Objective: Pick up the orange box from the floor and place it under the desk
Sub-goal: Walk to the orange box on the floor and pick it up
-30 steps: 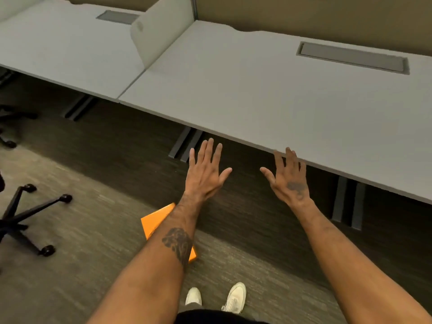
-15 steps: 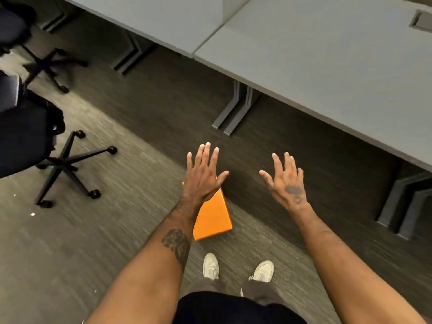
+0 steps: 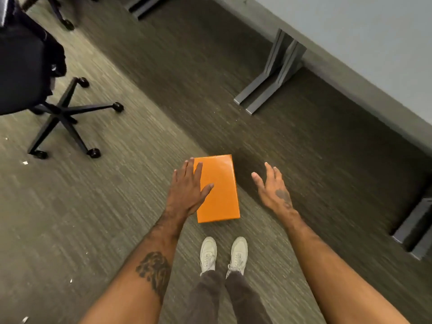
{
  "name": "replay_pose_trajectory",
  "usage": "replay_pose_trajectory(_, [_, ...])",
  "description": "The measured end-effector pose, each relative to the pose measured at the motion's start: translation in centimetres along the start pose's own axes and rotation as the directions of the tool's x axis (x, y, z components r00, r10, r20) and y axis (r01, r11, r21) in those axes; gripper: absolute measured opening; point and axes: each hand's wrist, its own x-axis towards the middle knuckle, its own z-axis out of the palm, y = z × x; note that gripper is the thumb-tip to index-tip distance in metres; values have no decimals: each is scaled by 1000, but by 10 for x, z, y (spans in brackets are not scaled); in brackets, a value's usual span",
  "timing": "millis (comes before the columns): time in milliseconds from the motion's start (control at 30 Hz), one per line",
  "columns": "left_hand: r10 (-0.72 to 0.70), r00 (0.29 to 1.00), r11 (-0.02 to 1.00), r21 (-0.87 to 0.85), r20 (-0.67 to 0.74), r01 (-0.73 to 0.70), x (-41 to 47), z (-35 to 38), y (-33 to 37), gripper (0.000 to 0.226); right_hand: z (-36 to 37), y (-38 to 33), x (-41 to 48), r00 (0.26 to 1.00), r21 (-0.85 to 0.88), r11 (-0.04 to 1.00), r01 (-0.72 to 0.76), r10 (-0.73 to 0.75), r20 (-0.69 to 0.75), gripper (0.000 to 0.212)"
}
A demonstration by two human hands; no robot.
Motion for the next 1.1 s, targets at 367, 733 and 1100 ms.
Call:
replay_pose_trajectory(367, [-152, 969, 946, -255, 193, 199, 45, 211, -58, 80, 181, 105, 105, 983, 49, 991, -121, 113, 143, 88])
replay_pose_trajectory(733, [-427, 741, 488, -558, 518, 671, 105, 448, -104, 95, 351, 216, 200, 949, 63, 969, -238, 218, 229, 84])
replay_pose_trajectory(1100, [-372, 629, -32, -687, 682, 726, 111, 558, -102, 64, 417, 270, 226, 871, 427, 770, -473, 338, 356, 58])
